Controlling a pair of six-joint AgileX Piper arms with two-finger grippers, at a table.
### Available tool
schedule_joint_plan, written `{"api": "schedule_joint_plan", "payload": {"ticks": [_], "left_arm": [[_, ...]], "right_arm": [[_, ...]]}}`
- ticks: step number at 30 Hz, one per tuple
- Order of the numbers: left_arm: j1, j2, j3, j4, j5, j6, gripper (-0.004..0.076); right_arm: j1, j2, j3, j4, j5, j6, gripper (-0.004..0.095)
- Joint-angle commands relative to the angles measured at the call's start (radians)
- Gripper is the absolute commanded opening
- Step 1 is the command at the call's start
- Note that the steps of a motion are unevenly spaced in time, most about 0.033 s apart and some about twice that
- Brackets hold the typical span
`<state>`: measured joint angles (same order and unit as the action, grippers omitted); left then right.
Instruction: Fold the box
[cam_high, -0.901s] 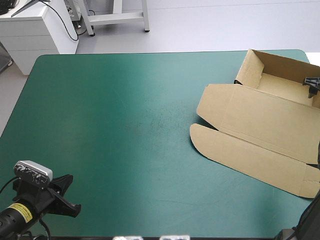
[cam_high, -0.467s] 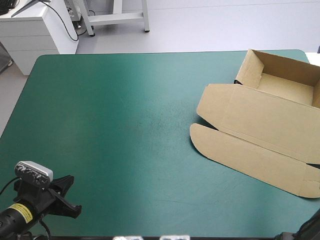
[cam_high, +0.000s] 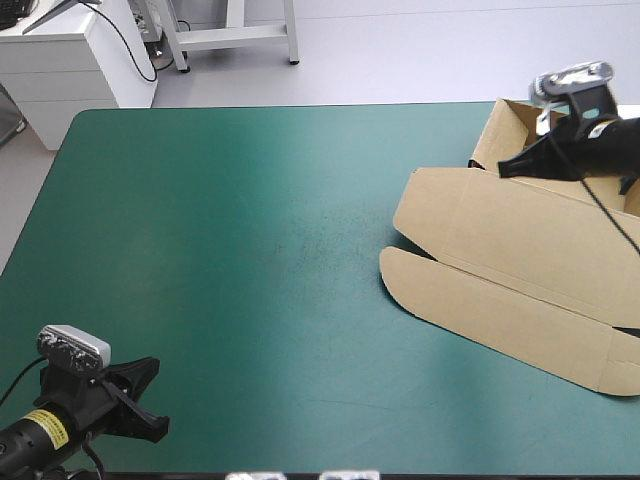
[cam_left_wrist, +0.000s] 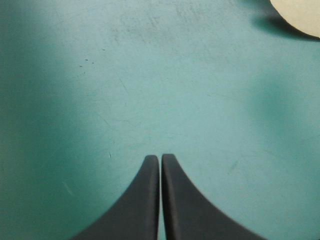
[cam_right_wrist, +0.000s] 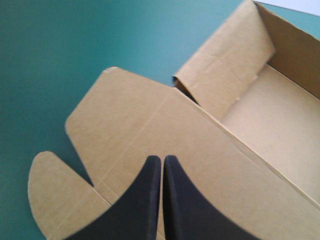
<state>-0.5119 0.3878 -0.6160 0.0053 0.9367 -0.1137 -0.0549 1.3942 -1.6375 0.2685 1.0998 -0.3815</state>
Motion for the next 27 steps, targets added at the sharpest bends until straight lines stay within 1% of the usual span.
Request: {"api": "schedule_joint_plan", "payload": {"ticks": [1, 5, 9, 11, 13, 16, 20, 24, 27], "left_arm": [[-0.004, 0.008, -0.025, -0.020, -0.066, -0.002, -0.0008], [-0.004, 0.008, -0.025, -0.023, -0.066, -0.017, -0.0008], [-0.004, 0.008, -0.024, -0.016, -0.069, -0.042, -0.0008], [-0.004, 0.007, -0.022, -0.012, -0.089, -0.042, -0.0008], [-0.004, 0.000, -0.008, -0.012, -0.133, -0.037, -0.0008], [-0.004, -0.026, 0.035, -0.016, -0.189, -0.035, -0.0008], [-0.004, -0.071, 0.092, -0.018, -0.199, -0.022, -0.0008], [-0.004, -0.110, 0.112, -0.016, -0.201, -0.014, -0.0008], [-0.004, -0.142, 0.114, -0.021, -0.201, 0.044, -0.0008]], "right_arm": [[0.092, -0.159, 0.157, 0.014, -0.181, -0.091, -0.0002], [0.157, -0.315, 0.373, 0.016, -0.275, -0.126, -0.0002], [0.161, -0.481, 0.573, 0.028, -0.331, -0.104, -0.0003], [0.161, -0.553, 0.672, 0.040, -0.337, -0.101, -0.0021], [0.161, -0.624, 0.759, 0.060, -0.353, -0.096, -0.0021], [0.161, -0.749, 0.884, 0.068, -0.418, -0.064, -0.0021], [0.161, -0.924, 1.015, 0.030, -0.517, -0.011, -0.0021], [0.161, -1.055, 1.098, -0.022, -0.531, 0.060, -0.0021], [0.161, -1.135, 1.142, -0.061, -0.521, 0.121, -0.0021]]}}
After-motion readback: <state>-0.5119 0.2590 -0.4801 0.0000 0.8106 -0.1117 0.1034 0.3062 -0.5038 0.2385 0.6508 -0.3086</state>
